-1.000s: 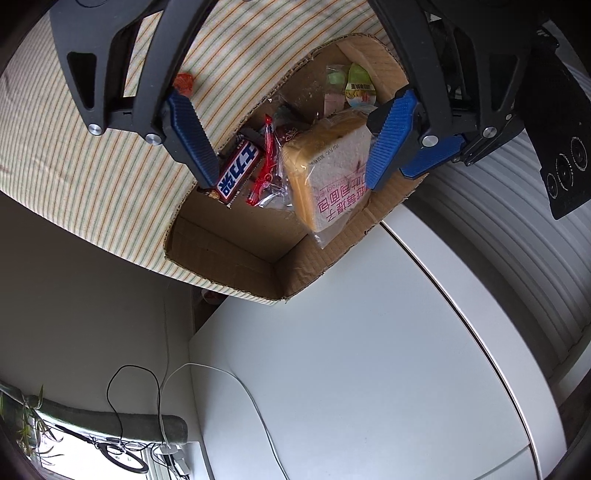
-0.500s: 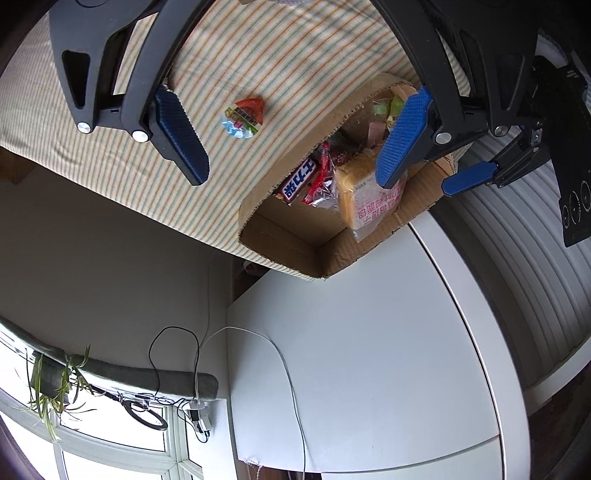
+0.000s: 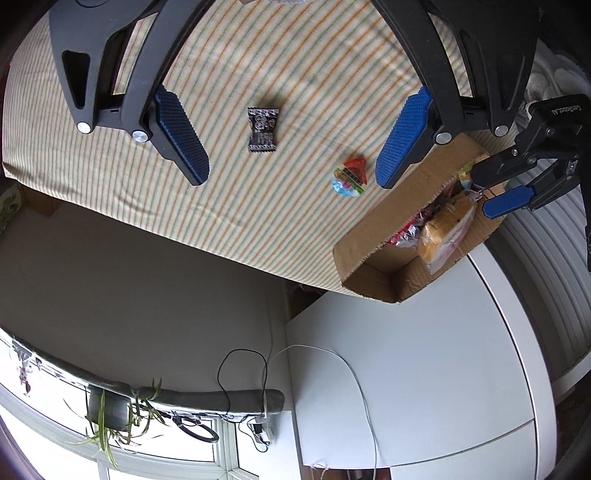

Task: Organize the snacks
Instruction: 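Grasp cone candy with left tool while right tool grasps black packet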

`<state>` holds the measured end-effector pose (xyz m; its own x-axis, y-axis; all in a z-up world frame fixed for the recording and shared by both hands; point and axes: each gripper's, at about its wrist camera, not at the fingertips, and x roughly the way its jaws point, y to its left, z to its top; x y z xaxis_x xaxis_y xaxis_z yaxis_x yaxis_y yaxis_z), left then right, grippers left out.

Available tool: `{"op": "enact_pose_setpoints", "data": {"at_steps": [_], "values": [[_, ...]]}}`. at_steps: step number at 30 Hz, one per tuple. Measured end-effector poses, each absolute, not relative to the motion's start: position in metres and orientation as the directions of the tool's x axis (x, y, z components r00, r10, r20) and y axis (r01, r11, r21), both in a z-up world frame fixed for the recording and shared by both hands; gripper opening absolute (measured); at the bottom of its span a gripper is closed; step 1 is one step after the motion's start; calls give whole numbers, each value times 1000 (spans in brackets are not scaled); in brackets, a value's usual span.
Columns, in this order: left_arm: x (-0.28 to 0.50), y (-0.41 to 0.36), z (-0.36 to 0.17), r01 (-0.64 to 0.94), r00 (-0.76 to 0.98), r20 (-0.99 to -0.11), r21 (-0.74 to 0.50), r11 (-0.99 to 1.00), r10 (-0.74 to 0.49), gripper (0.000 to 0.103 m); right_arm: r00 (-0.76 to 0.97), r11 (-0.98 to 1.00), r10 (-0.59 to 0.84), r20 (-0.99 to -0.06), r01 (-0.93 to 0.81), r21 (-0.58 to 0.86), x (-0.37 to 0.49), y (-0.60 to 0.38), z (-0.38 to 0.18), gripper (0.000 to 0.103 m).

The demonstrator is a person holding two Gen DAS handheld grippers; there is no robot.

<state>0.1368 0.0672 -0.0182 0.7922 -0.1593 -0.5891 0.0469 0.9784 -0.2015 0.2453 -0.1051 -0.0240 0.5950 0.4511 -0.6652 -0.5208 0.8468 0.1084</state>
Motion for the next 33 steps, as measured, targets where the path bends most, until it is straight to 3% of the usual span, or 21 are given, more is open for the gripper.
{"op": "enact_pose_setpoints", "data": {"at_steps": [9,12,16,26,33], "values": [[167,33,-43,85,732,-657,-176,981,-181,68,546,848,439,-714,-513,130,258,-131,-69,94],[178,28,-52,82,714,-678,-164,983,-173,58,525,838,450,-723,-528,138,261,-132,-78,94],[190,22,-63,79,694,-701,-149,986,-162,57,508,828,456,-731,-543,140,263,-131,-89,94],[211,21,-84,37,665,-740,-106,994,-104,55,433,792,473,-767,-590,155,273,-123,-114,72],[224,19,-95,14,653,-754,-92,996,-79,55,437,786,442,-783,-609,103,279,-108,-121,66]]}}
